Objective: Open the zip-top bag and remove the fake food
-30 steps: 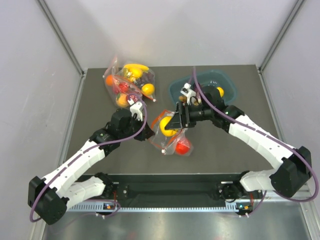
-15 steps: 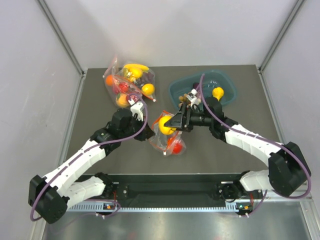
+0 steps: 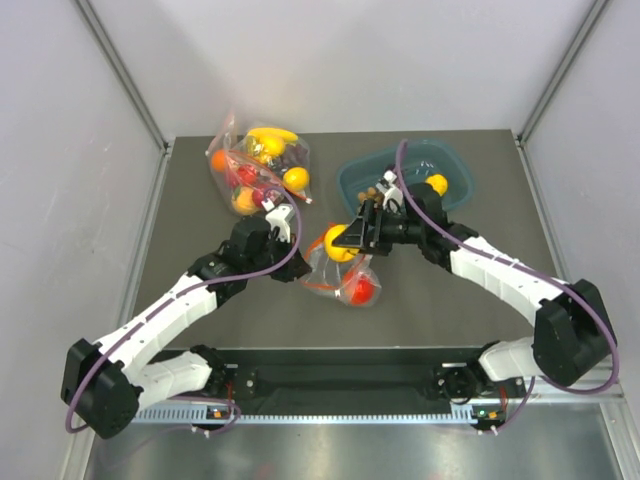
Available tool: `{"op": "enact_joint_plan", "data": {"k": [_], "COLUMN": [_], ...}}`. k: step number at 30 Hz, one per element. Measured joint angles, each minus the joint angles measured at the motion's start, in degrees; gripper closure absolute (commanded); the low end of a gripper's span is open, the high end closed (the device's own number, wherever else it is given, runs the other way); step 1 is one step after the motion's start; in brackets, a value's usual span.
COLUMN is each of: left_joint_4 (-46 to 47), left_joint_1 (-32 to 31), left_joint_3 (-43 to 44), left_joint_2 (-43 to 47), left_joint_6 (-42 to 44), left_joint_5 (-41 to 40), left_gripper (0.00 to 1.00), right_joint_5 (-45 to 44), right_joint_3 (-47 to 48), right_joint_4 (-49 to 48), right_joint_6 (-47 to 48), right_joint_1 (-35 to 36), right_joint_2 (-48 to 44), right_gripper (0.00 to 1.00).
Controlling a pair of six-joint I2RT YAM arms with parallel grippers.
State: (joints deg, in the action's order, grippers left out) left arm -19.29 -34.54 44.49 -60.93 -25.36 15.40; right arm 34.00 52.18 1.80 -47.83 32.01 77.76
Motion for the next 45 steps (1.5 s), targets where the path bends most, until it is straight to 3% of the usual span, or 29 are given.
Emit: {"op": "enact_joint_plan", "data": {"k": [6, 12, 20, 29, 45], "left_joint_4": [1.1, 3.9, 5.9, 7.3, 7.3], "left_joint_1": [0.0, 0.0, 0.0, 0.0, 0.0], "left_joint_3": [-0.3, -4.7, -5.4, -6.9, -8.0], "left_joint_2": [-0.9, -2.9, -7.0, -7.3, -7.3], "left_joint_6": [0.0, 0.3, 1.5, 1.6, 1.5], "left_joint_5": [0.3, 0.4, 1.8, 2.8, 3.2], "left_gripper": [1.00, 1.00, 1.00, 1.00, 1.00], "right_joint_5": [-6.9, -13.6, -18.9, -19.2, -21.6], "right_joint_3": [1.1, 2.4, 7.7, 12.9, 12.8], "right_joint_4": [9.8, 14.5, 20.2, 20.1, 20.6], "right_joint_6": [7.0, 10.6, 14.1, 19.5, 23.2], "right_joint_1": [2.5, 8.4, 10.0, 14.1, 15.6], "right_joint_2": [2.6, 7.4, 6.0, 0.6, 13.9], "right_gripper": [0.28, 0.16, 0.07, 0.09, 0.10]}}
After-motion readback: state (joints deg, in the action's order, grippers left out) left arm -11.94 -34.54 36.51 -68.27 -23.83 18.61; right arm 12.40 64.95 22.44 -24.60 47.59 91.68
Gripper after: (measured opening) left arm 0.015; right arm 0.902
